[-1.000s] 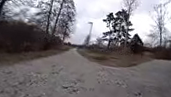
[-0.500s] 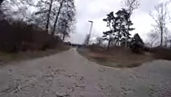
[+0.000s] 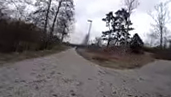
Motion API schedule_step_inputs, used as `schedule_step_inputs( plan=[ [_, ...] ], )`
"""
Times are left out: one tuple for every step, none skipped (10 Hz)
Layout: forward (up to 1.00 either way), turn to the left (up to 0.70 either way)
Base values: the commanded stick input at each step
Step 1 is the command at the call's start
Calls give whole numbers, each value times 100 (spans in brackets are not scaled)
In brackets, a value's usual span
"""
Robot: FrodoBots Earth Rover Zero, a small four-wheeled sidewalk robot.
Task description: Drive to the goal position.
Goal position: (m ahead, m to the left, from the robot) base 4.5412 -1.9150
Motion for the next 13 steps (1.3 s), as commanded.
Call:
schedule_step_inputs(
  plan=[
    [46,0],
    [4,0],
    [0,0],
    [0,0],
    [0,0],
    [0,0],
    [0,0],
    [0,0],
    [0,0],
    [0,0],
    [0,0],
    [0,-1],
    [0,-6]
  ],
)
